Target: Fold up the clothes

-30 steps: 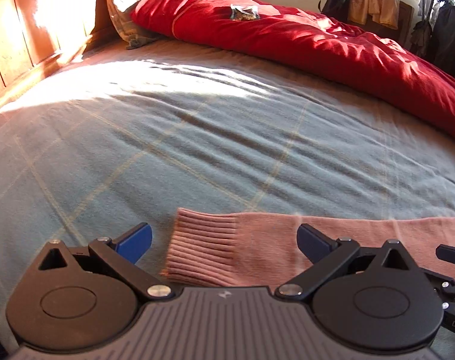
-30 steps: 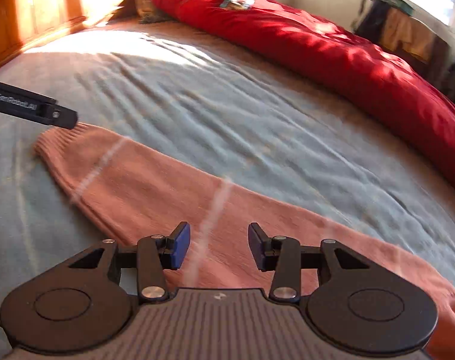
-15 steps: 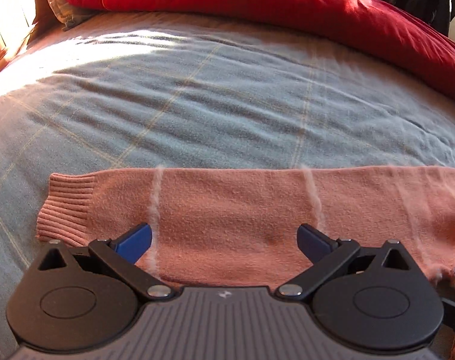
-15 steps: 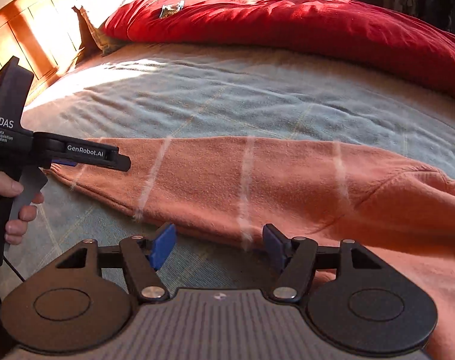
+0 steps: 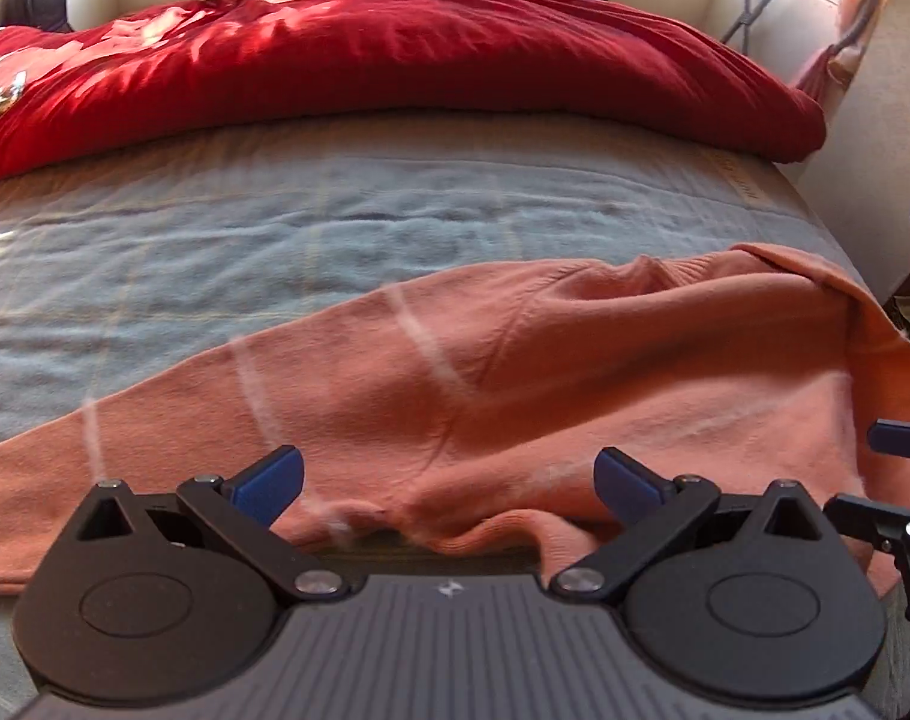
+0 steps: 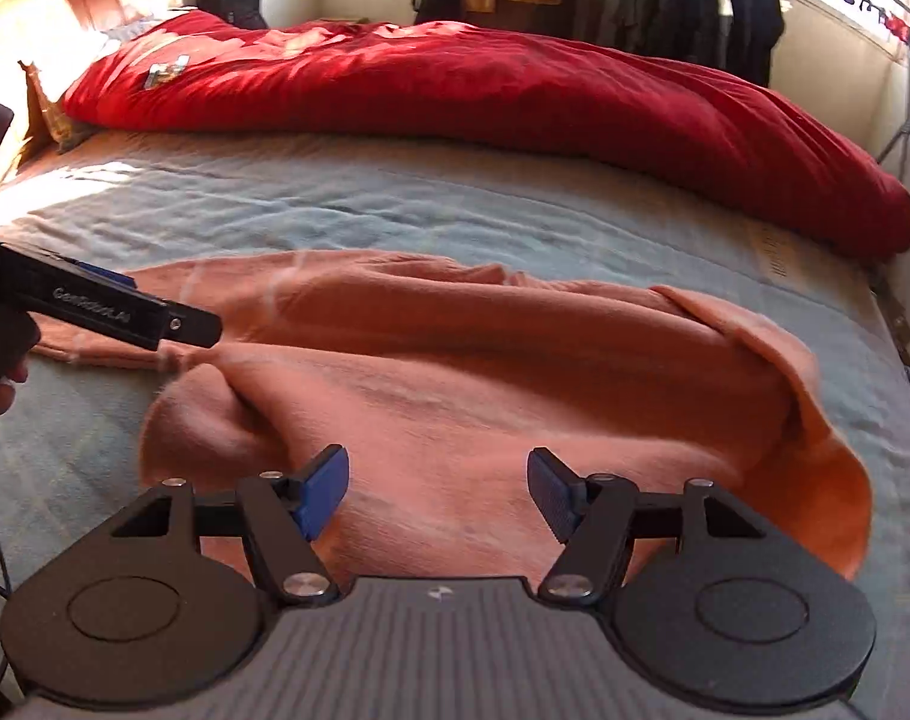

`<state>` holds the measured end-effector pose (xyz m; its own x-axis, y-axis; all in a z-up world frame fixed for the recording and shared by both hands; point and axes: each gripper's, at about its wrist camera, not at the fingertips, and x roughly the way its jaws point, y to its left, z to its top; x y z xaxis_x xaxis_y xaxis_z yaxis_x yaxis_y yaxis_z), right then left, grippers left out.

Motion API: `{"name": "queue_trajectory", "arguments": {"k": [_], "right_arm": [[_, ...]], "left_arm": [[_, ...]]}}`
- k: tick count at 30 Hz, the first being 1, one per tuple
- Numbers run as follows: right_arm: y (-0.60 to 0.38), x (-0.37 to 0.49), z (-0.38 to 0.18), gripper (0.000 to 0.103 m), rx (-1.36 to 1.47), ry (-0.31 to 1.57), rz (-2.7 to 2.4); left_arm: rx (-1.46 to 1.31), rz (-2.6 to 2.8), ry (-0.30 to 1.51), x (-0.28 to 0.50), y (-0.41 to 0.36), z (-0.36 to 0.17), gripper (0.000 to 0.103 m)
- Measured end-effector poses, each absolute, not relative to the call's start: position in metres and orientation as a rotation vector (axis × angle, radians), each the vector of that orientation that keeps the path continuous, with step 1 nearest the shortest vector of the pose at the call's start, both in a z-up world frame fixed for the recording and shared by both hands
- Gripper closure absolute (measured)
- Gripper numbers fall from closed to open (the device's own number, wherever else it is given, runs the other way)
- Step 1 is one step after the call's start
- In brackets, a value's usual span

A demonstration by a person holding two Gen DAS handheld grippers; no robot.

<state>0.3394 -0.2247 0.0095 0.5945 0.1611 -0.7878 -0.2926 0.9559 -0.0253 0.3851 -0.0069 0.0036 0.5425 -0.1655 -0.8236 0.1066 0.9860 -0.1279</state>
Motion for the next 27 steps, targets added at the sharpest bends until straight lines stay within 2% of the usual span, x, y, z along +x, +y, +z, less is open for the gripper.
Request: {"name": "queue_trajectory", "arguments": {"k": [8, 12, 17, 20, 22, 27], "right_arm": [[-0.311, 0.325, -0.012, 0.028, -0.152, 0.997, -0.118], [-0.332, 0.329, -0.034, 0.018, -0.077, 1.064, -0.203], [-0.346, 0.34, -0.062, 0.017, -0.025, 1.149, -0.226], [-0.352, 0.337, -0.068, 0.017, -0.214, 1.123, -0.273], [-0.367, 0.336, -0.069, 0.012, -0.274, 1.107, -0.296], [-0.403, 0.344, -0.074, 0.011, -0.46, 1.059, -0.417]], "left_arm": [[0.017, -0.257, 1.011, 0.389, -0.076, -0.011, 0.001], [0.011, -0.256, 1.037, 0.395, -0.086, -0.014, 0.001], [0.019, -0.254, 1.059, 0.402, -0.096, -0.017, 0.001], [0.041, -0.253, 1.057, 0.402, -0.1, -0.017, 0.001], [0.054, -0.251, 1.061, 0.403, -0.102, -0.018, 0.001], [0.048, -0.231, 1.069, 0.406, -0.102, -0.02, 0.001]]}}
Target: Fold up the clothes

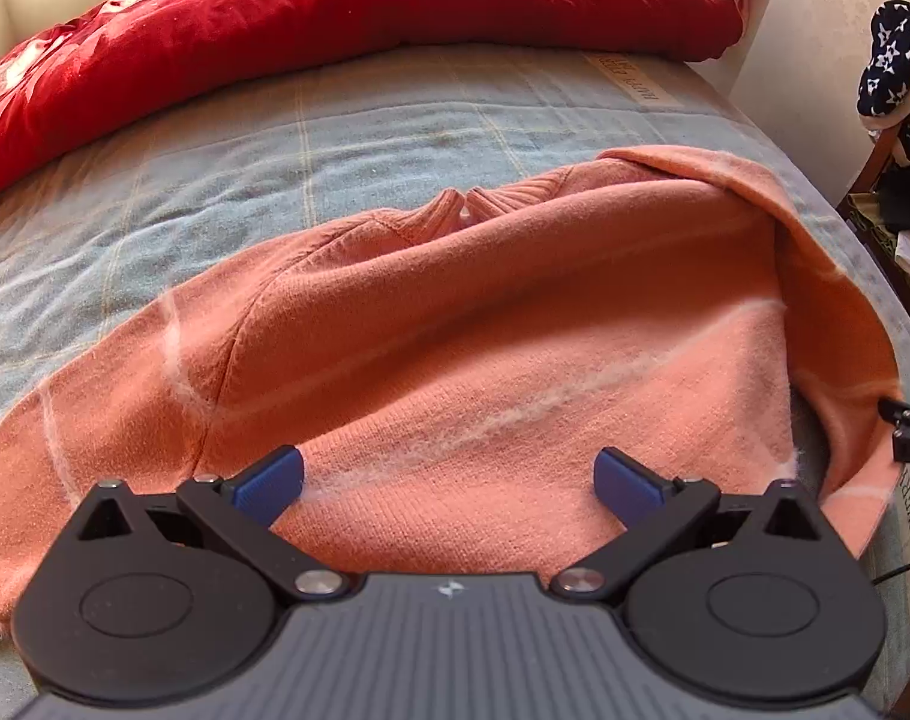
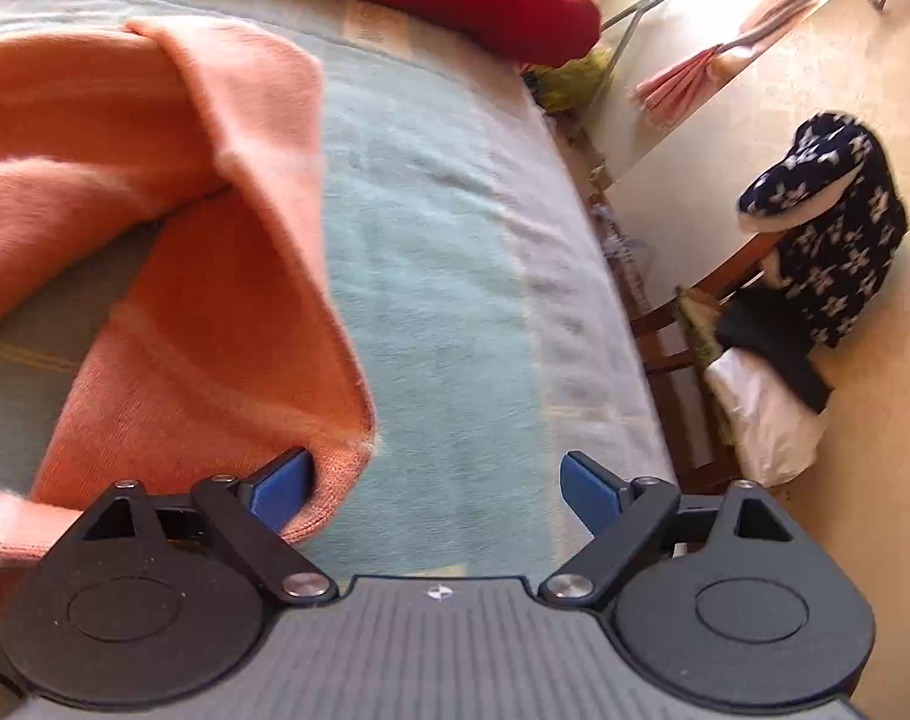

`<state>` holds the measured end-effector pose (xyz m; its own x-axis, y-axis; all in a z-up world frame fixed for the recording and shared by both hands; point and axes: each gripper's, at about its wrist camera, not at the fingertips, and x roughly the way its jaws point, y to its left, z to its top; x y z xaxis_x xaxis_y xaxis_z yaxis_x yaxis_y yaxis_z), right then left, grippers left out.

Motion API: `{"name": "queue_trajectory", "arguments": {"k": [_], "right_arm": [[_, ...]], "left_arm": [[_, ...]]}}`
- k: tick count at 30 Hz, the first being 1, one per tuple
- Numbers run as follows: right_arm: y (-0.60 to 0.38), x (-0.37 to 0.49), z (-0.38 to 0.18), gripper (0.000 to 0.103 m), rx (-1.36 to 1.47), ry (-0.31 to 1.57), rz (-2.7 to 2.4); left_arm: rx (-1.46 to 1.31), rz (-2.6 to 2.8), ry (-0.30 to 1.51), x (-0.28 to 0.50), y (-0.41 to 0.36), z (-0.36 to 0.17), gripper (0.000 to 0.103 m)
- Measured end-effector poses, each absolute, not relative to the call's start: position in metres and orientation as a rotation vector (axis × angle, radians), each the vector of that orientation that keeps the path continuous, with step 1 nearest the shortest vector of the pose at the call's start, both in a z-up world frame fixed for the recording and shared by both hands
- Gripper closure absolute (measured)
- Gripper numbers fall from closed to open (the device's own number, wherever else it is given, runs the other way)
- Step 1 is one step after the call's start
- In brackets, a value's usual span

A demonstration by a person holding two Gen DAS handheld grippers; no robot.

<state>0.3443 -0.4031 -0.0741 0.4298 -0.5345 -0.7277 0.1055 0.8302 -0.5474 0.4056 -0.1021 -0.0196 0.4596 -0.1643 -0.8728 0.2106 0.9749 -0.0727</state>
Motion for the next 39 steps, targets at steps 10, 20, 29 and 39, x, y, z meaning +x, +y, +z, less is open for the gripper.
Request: {"name": "queue_trajectory", "arguments": {"k": [10, 20, 29, 39], "right_arm": [[-0.488, 0.4, -0.072, 0.008, -0.59, 0.966, -0.572], [-0.463, 0.402, -0.007, 0.008, -0.418, 0.848, -0.258], [-0.382, 0.463, -0.057, 0.012, -0.551, 0.891, -0.05], [-0.419, 0.551, -0.032, 0.01, -0.445, 0.826, -0.183]], "left_arm": [[0.116, -0.242, 1.057, 0.411, -0.104, -0.017, 0.001], [0.11, -0.228, 1.038, 0.421, -0.095, -0.015, 0.001], [0.156, -0.221, 1.009, 0.444, -0.089, -0.011, 0.001], [0.203, -0.192, 0.998, 0.469, -0.079, -0.021, 0.001]]}}
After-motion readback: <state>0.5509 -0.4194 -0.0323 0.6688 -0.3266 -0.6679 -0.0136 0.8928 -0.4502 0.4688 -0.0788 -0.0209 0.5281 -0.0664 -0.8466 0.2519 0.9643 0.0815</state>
